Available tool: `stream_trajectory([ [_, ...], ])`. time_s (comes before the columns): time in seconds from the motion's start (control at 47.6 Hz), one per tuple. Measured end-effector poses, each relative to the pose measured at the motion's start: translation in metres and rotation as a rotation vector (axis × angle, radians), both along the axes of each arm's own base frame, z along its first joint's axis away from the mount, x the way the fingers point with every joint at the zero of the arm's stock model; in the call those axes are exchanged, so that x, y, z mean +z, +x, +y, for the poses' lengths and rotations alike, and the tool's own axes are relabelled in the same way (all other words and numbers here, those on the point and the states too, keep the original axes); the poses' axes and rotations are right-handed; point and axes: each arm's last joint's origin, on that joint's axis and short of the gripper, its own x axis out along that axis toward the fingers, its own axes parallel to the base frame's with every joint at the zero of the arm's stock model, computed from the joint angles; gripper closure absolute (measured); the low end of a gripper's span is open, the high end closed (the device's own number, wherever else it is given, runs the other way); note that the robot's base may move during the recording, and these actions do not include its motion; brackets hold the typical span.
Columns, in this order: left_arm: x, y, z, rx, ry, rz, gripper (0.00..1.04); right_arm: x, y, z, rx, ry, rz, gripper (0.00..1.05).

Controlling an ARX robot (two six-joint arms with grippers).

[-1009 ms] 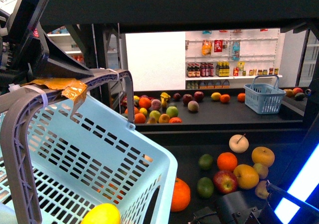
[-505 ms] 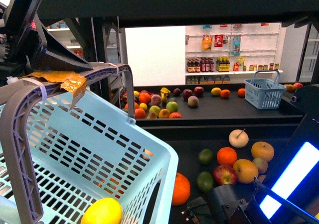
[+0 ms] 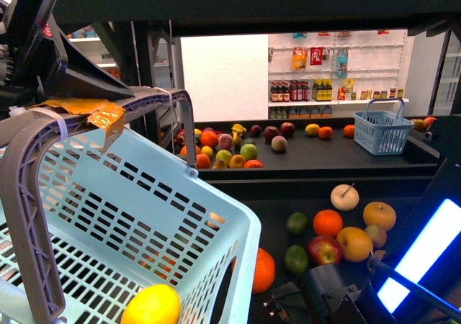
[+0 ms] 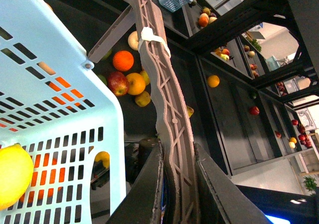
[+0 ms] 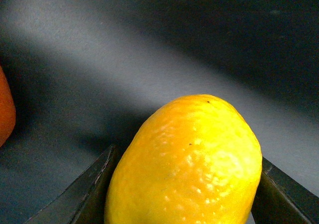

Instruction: Pick lemon from shelf

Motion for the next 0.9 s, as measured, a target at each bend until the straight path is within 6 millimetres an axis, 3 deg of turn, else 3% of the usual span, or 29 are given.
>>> stream_trajectory([
  [0.252,0.0,0.0,0.0,0.0,0.0,0.0,0.93,0.083,-0.002,-0.052,-0.071,0.009,-0.139,0.4],
  [0.4,0.0,0.0,0.0,0.0,0.0,0.0,0.93,0.137,-0.01,-0.067,-0.082,0.041,-0.224,0.4],
  [0.547,0.0,0.0,0.0,-0.001,-0.001,0.001,0.93,0.199,-0.023,-0.061,-0.035,0.099,-0.326,0.4],
  [0.715,0.0,0.0,0.0,0.001,0.0,0.0,0.93,0.265,-0.043,-0.04,0.035,0.197,-0.425,0.4],
  [0.904,0.0,0.0,0.0,0.0,0.0,0.0,0.93,0.295,-0.064,-0.008,0.111,0.282,-0.437,0.4],
])
